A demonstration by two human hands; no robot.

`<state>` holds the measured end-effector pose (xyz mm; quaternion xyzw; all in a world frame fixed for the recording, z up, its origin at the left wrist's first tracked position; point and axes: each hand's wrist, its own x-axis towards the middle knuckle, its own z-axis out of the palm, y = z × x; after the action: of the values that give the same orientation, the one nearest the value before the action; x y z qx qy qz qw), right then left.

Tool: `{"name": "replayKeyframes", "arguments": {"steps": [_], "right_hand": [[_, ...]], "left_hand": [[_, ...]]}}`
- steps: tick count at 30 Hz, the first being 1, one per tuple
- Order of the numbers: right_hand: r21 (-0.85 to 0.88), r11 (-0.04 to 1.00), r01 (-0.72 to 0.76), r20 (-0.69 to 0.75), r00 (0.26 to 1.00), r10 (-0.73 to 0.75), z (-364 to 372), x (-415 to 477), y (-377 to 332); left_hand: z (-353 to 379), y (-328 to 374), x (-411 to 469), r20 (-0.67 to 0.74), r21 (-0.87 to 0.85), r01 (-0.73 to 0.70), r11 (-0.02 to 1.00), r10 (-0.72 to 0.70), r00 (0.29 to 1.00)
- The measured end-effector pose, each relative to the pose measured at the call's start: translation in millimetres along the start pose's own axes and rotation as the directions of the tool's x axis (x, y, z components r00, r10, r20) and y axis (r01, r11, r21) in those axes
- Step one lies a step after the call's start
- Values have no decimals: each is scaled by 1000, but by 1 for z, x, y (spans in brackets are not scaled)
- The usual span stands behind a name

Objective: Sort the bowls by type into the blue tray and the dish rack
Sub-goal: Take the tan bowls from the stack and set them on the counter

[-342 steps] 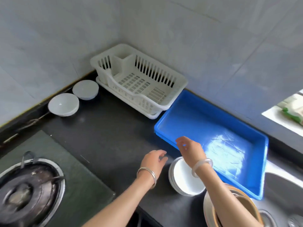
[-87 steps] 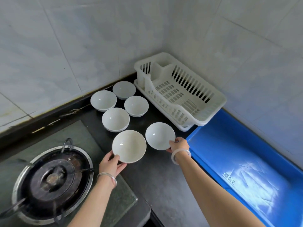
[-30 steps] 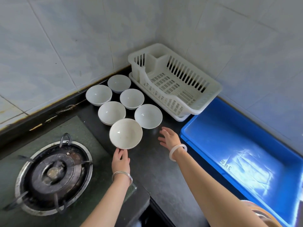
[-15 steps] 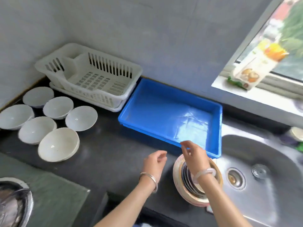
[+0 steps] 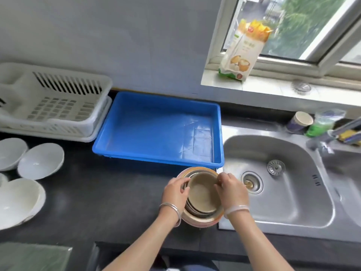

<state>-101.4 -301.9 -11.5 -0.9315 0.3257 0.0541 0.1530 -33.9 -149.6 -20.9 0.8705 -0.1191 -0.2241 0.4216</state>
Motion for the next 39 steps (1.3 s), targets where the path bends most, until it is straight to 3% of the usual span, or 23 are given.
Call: {"name": "replayKeyframes", "arguments": {"steps": [8,13,24,34,39], "right_hand": [[46,999,-2,15,1000,2,-6,8,5],[199,980,-25,52,999,15,-16,11,15],[455,878,-148,50,989,141,-34,5,29],[564,816,-124,19,990,138,-46,-2,28],[634,773,-36,-47,995,85,-57,-2,15]], "left_hand": [[2,-1,1,0,-52,38,998,-38,999],[0,0,4,24,-107,86,990,-84,996],[1,9,10,5,40,130,991,-130,992],[-7,18,7,-46,-103,128,986,-134,990],[-28,13,9,-69,-227,176,958,-196,978]]}}
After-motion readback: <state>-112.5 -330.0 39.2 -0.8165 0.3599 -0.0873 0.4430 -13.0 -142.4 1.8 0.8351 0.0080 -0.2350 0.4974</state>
